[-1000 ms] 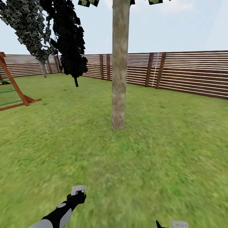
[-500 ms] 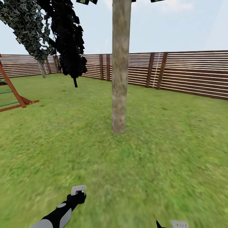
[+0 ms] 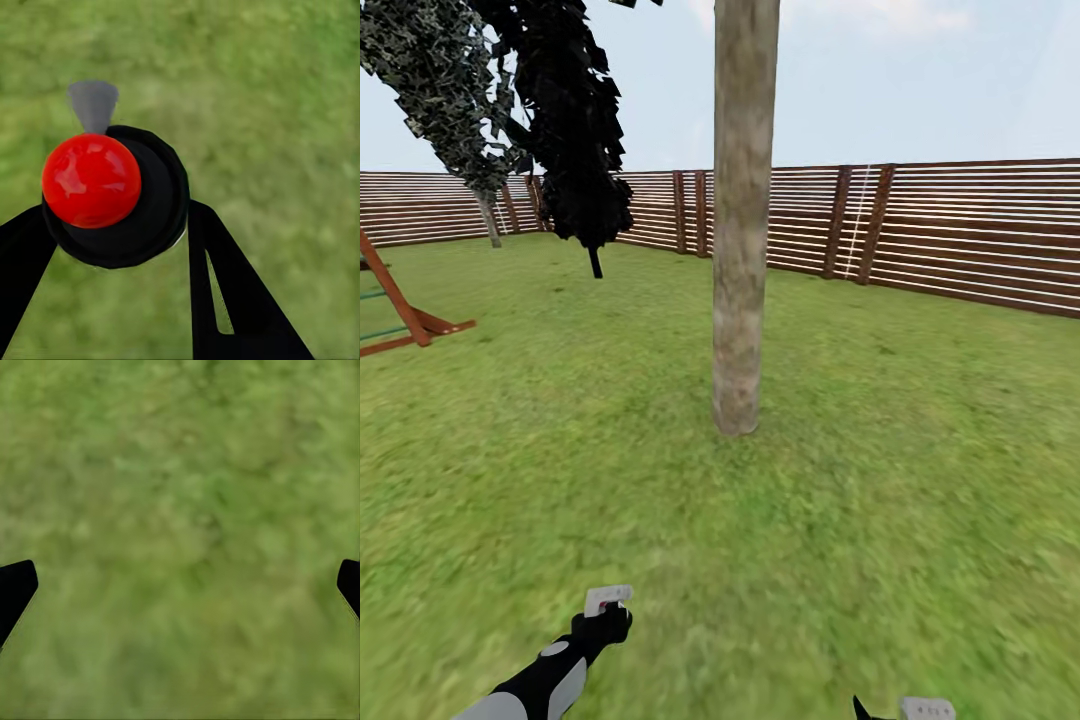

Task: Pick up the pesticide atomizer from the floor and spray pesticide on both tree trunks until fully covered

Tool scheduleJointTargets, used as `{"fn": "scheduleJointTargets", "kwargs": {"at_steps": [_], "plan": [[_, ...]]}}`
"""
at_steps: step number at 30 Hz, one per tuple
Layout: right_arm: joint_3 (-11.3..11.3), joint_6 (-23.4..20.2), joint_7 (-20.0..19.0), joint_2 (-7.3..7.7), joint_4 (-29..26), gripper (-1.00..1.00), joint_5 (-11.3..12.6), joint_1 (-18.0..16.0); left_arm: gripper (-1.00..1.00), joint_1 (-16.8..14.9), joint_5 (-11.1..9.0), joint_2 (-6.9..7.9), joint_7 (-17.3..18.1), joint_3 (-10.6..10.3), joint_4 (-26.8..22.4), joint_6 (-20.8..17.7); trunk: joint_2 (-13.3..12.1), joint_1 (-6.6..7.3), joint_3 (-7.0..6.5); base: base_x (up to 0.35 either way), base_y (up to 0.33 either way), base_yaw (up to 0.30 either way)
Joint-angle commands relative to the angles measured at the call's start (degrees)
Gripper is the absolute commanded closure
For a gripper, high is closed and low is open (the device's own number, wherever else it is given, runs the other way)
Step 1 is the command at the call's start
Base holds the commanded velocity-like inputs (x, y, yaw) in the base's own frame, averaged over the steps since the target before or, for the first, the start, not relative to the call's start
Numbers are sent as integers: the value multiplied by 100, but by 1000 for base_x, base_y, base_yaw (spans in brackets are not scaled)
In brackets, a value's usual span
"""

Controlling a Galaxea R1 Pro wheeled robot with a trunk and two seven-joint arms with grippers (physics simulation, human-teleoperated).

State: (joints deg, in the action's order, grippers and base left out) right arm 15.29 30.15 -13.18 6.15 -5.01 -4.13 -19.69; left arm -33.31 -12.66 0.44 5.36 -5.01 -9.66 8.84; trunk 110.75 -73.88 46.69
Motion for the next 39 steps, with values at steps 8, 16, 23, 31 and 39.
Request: {"fn": "scheduleJointTargets", "kwargs": {"at_steps": [8, 16, 23, 31, 39], "plan": [[0, 0, 0, 0, 0, -100, 0, 0, 100, 0, 0, 0, 0, -8, -1, 3, 0, 0, 0, 337, 0, 0], [0, 0, 0, 0, 0, -100, 0, 0, 100, 0, -2, 0, 0, -8, -1, 3, 0, 0, 0, 337, 0, 0], [0, 0, 0, 0, 0, -100, 0, 0, 100, 0, 0, -5, 0, -8, -1, 3, 0, 0, 0, 337, 0, 0], [0, 2, 0, 0, 0, -100, 0, 0, 100, 0, 0, -2, 0, -8, -1, 3, 0, 0, 0, 337, 0, 0], [0, 0, -1, 0, 0, -100, 0, 0, 100, 0, 0, -2, 0, -8, -1, 3, 0, 0, 0, 337, 0, 0]]}}
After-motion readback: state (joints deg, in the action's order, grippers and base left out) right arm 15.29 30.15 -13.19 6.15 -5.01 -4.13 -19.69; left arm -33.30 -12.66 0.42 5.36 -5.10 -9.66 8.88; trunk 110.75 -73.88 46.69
